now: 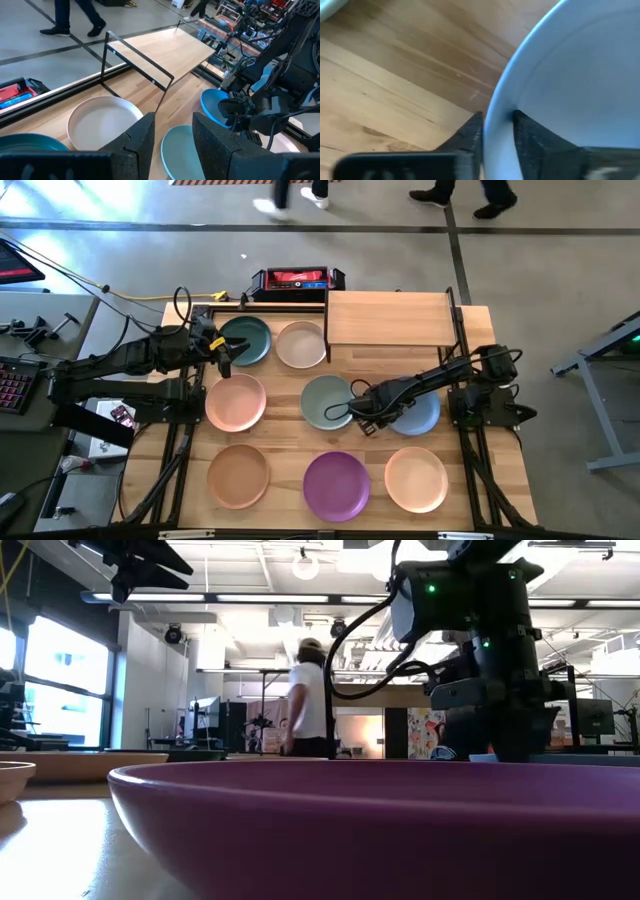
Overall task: Place and stack plates onto a shelf
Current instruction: Put the blue plate on the shelf
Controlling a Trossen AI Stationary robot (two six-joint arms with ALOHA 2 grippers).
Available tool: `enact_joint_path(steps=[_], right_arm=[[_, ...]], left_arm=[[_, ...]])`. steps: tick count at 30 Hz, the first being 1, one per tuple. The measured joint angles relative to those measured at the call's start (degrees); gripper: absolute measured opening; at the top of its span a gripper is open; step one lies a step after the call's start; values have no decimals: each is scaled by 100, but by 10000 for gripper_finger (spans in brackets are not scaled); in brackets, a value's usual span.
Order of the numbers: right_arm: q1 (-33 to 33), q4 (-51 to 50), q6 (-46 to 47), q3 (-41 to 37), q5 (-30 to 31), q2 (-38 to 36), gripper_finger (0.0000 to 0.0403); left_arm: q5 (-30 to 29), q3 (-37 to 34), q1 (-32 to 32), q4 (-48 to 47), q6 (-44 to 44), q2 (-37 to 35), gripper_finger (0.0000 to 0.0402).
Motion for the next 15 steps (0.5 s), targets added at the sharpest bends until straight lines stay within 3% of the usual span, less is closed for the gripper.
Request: enact_joint_path(steps=[4, 9, 15], right_arm=[[6, -68, 7, 7, -54, -13, 10], [32, -263, 86, 79, -242, -46, 6], [179, -1129, -34, 768, -276, -94, 0]], left_arm=[[0, 0, 0, -111, -2, 0, 122], [0, 0, 0, -275, -2, 0, 122], [0, 0, 0, -395, -2, 0, 122]])
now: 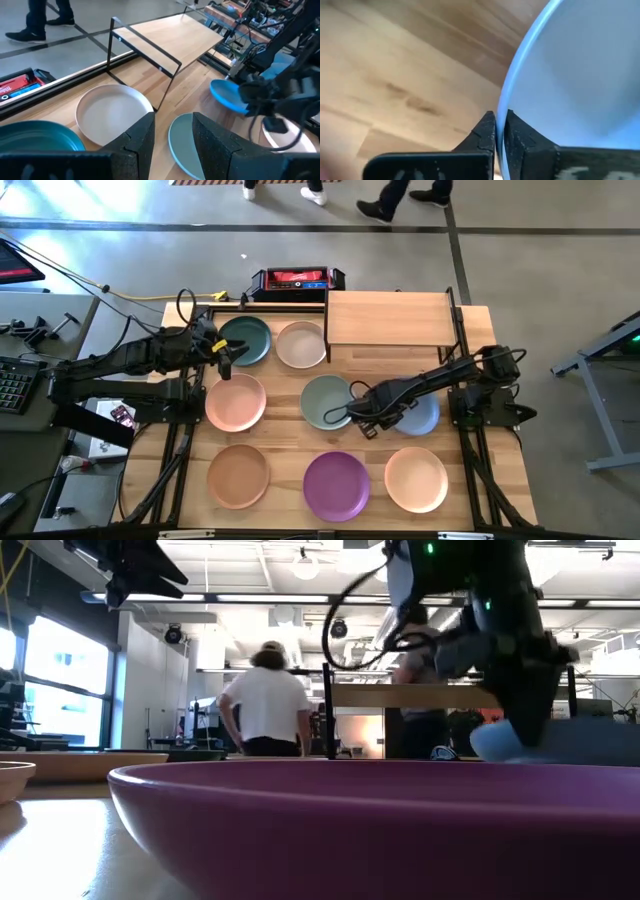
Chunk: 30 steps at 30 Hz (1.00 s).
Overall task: Place and stack plates onto a shelf
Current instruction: Put the blue plate on the shelf
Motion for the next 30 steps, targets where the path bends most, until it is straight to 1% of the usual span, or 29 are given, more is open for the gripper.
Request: enact_joint_path(steps=[6, 12, 18, 22, 26, 30], right_arm=[[117, -722, 36, 764, 147, -1, 1], [251, -1339, 191, 1514, 500, -2, 1], [380, -2037, 26, 2292, 799, -2, 0], [435, -2645, -6, 2860, 1298, -3, 0], [373, -2582, -430, 3153, 1930, -64, 0], [158, -2623, -983, 3267, 2255, -81, 0]], left_arm=[[0, 0, 0, -23, 0, 0, 122], [1, 0, 1, -23, 144, 0, 122], [0, 0, 0, -23, 144, 0, 122], [0, 0, 1, -23, 195, 0, 122], [-2, 0, 0, -21, 295, 0, 122], [0, 0, 0, -17, 299, 0, 122]])
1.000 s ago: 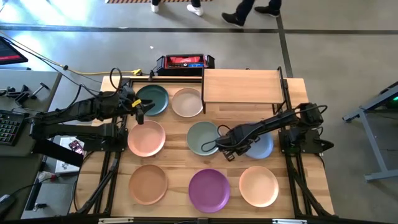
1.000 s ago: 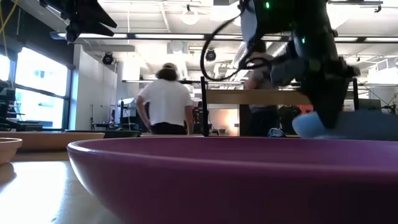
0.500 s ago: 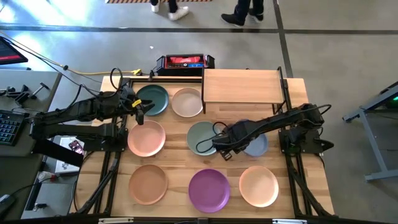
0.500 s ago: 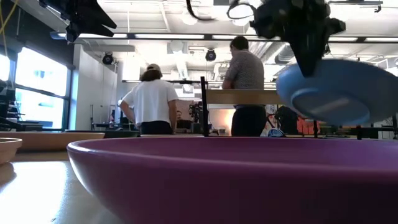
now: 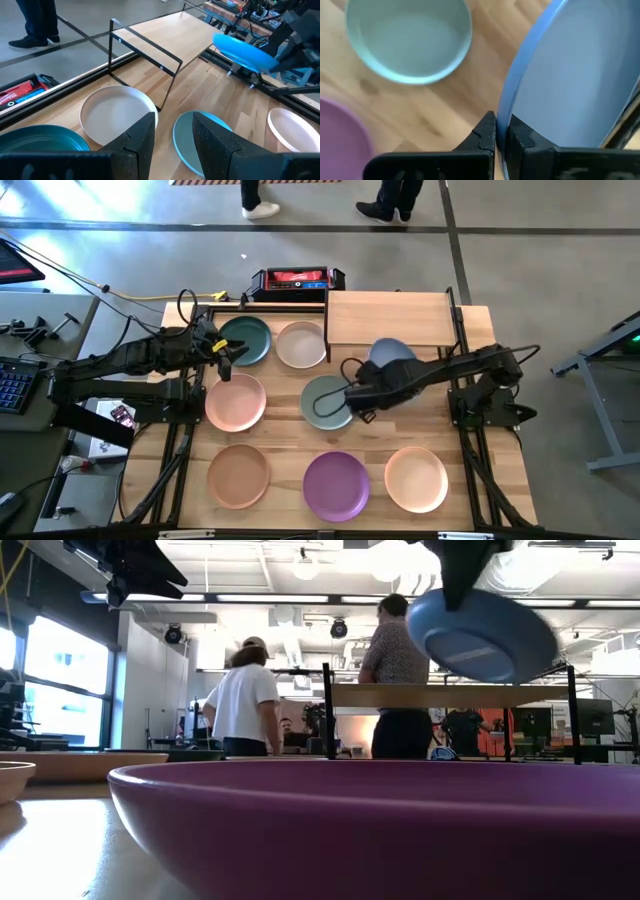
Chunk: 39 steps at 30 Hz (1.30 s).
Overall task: Place and stack plates onto a shelf
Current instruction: Put the blue plate on the shelf
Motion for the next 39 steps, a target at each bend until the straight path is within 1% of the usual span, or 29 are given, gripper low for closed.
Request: enact_joint_path(steps=[7, 11, 15, 22, 31, 35, 39], right_arm=[[-613, 3, -1282, 19, 487, -4, 0], [-1045, 1, -1996, 19, 969, -4, 0], [-1532, 1, -2744, 19, 1138, -4, 0], [-2307, 1, -3781, 15, 1179, -144, 0], [-3075, -1, -4669, 12, 1161, -782, 0], [-3361, 1, -5087, 3, 1053, -953, 0], [-3506, 4, -5378, -232, 867, -1000, 0]], left_arm=[[-2, 0, 0, 4, 0, 0, 122], [-6, 0, 2, 4, 30, 0, 122], [-30, 0, 0, 6, 101, 0, 122], [-55, 0, 1, 6, 101, 0, 122], [-87, 0, 2, 6, 101, 0, 122], [-281, 0, 2, 7, 105, 0, 122], [-527, 0, 2, 5, 105, 0, 122]])
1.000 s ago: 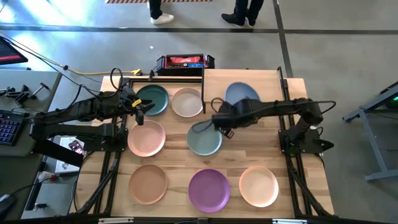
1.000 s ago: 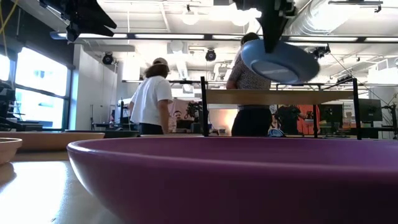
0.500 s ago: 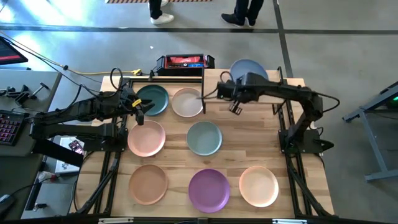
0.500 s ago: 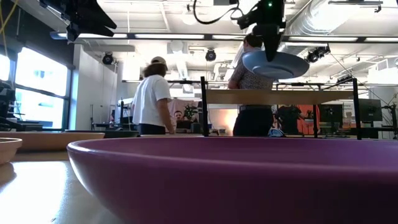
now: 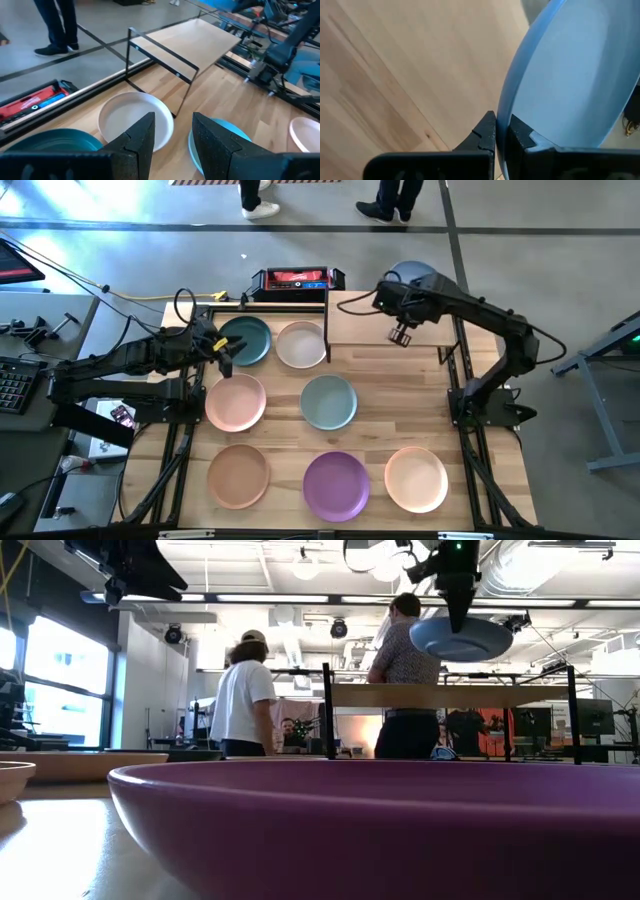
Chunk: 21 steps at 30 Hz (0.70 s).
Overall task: Place and stack plates onto a shelf
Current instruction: Put the blue plate on the shelf
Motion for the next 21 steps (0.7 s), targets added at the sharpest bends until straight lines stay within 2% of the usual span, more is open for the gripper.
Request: enact_joint_path(steps=[7, 14, 21], right_arm=[[94, 29, -71, -637, -19, -5, 0], [98, 290, -59, -1088, -461, -5, 0], [-3, 383, 194, -1323, -600, -5, 0]], left_arm=[[-153, 0, 0, 1, 0, 0, 122], [-249, 0, 0, 2, -2, 0, 122], [-301, 0, 0, 2, -2, 1, 122]])
